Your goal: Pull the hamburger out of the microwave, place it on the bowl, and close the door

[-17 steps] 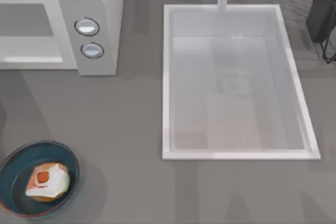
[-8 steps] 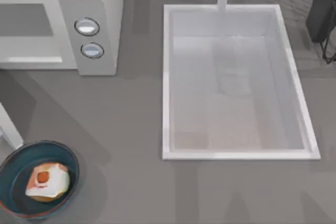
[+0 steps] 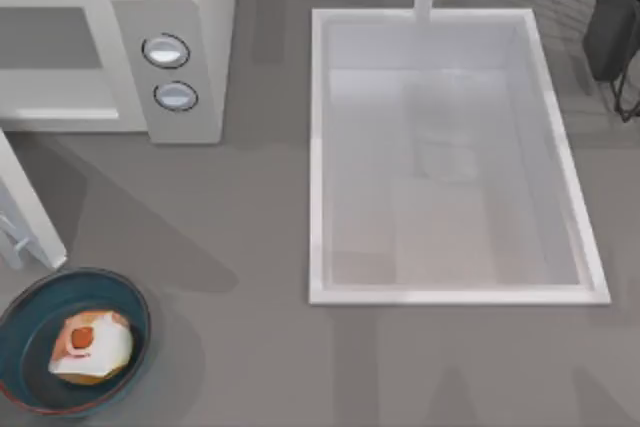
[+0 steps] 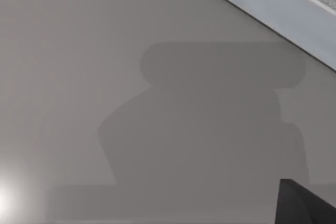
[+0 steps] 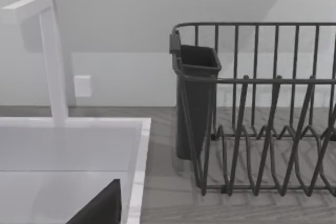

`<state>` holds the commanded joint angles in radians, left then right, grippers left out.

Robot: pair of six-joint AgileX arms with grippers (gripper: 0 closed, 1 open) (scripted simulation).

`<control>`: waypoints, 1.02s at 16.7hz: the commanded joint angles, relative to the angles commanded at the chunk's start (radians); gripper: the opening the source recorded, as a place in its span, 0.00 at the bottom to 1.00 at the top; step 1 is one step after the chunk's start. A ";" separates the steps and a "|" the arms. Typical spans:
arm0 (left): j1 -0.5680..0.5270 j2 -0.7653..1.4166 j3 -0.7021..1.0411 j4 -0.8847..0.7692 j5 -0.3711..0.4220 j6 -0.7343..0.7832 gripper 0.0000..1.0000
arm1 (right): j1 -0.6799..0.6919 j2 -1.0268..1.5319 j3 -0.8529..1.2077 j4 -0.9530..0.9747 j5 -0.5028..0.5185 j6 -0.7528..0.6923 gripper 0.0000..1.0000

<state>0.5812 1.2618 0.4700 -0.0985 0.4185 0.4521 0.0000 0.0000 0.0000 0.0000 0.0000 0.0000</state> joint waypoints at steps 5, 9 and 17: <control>-0.159 -0.060 -0.039 0.007 -0.110 -0.124 0.00 | 0.000 0.000 0.000 0.000 0.000 0.000 1.00; -0.387 -0.145 -0.092 0.016 -0.251 -0.285 0.00 | 0.000 0.000 0.000 0.000 0.000 0.000 1.00; -0.504 -0.201 -0.124 0.021 -0.340 -0.389 0.00 | 0.000 0.000 0.000 0.000 0.000 0.000 1.00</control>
<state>0.0769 1.0611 0.3463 -0.0771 0.0784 0.0630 0.0000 0.0000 0.0000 0.0000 0.0000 0.0000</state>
